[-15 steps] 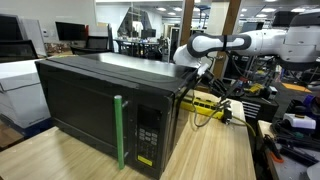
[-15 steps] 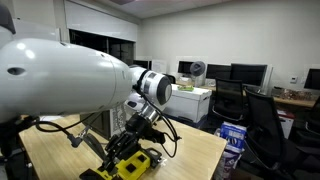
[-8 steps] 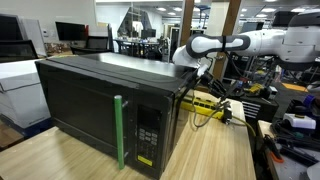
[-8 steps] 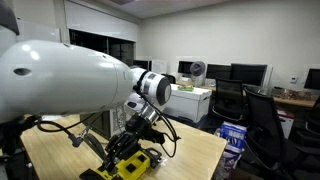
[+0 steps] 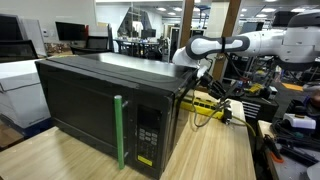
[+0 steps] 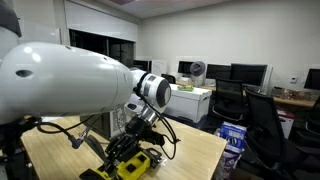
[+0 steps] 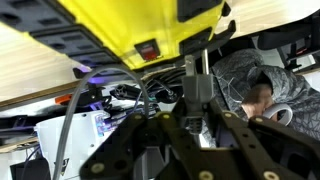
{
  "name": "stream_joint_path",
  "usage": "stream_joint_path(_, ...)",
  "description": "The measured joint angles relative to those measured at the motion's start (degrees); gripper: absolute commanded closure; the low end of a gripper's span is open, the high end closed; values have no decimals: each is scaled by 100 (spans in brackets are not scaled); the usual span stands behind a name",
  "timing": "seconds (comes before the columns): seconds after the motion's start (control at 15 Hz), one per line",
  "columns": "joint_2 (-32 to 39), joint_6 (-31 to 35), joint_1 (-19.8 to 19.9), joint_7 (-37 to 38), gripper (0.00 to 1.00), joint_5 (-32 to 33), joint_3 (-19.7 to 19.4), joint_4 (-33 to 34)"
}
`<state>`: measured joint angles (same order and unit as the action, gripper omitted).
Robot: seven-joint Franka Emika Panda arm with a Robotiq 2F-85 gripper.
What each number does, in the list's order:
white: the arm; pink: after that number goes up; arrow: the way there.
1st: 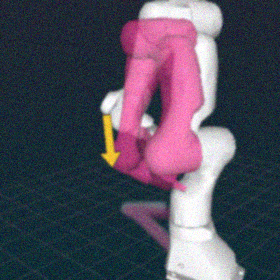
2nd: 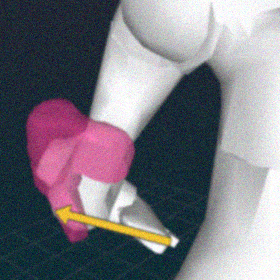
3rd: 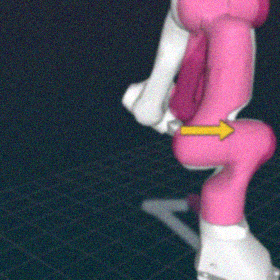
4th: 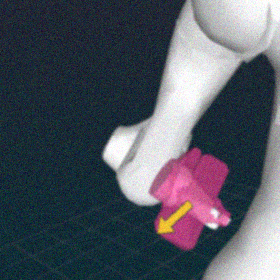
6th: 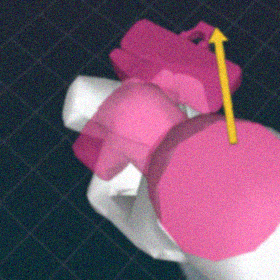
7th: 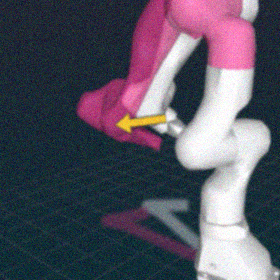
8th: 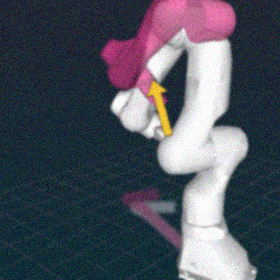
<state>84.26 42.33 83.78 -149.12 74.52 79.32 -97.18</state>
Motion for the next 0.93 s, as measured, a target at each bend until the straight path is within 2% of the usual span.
stream_joint_path(0.93, -1, 94, -88, 0, 93, -80, -91, 233)
